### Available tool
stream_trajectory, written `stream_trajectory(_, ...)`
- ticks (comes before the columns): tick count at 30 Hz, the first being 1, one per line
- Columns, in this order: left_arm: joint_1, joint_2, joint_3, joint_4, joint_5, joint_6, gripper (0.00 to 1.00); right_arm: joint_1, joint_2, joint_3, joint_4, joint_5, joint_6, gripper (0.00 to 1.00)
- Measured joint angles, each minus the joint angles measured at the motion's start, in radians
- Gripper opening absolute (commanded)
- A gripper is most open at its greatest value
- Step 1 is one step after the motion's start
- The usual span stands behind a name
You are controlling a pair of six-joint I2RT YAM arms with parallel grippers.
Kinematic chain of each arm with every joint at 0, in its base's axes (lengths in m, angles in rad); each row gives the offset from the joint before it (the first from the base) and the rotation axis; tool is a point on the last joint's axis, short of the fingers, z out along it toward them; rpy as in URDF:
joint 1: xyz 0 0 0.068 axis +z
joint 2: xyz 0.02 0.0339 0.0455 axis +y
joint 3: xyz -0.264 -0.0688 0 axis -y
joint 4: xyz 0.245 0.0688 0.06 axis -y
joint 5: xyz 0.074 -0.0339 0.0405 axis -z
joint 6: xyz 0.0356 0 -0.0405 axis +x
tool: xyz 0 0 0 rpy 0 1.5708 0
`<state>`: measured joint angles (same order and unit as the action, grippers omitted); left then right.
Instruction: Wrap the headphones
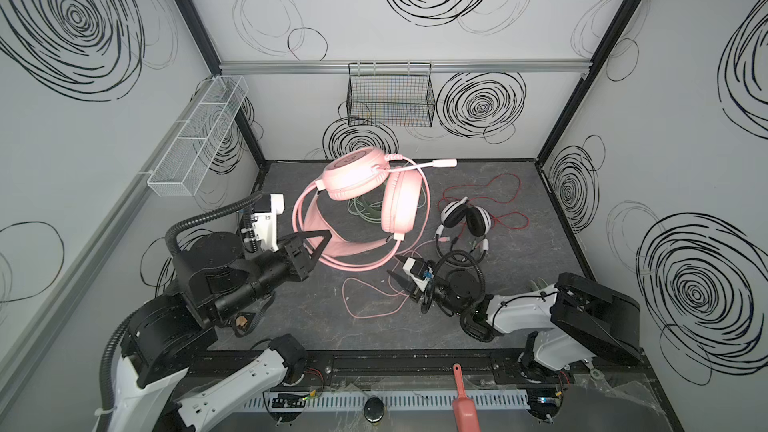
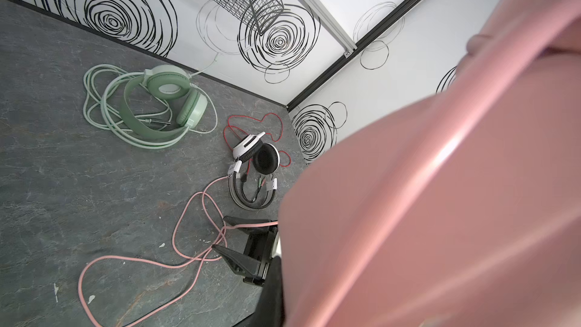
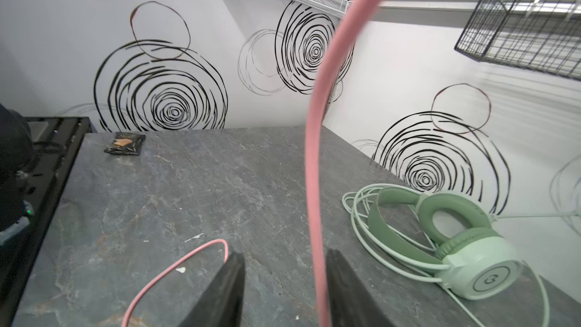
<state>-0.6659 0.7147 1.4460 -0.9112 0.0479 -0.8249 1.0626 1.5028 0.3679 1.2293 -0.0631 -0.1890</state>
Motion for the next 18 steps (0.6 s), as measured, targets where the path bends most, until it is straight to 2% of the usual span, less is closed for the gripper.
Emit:
stream_trajectory(4,-0.002,0.005,0.029,-0.009,-0.013,-0.002,0.00,0.005,-0.011,-0.006,-0.012,-0.006,0.027,0.02)
stream_trajectory(5,-0.002,0.007,0.042,-0.016,-0.024,-0.002,0.00,0.011,-0.028,-0.013,-0.025,-0.004,0.034,0.00)
stream_trajectory(7,-0.005,0.010,0.065,-0.035,-0.059,-0.002,0.00,0.036,-0.090,-0.024,-0.101,0.004,0.047,0.00)
stream_trajectory(11,-0.015,0.008,0.079,-0.065,-0.143,-0.009,0.00,0.132,-0.288,0.008,-0.376,0.054,0.103,0.00)
stream_trajectory(18,-0.026,0.055,0.057,-0.105,-0.192,-0.006,0.00,0.241,-0.550,0.125,-0.811,0.167,0.251,0.00)
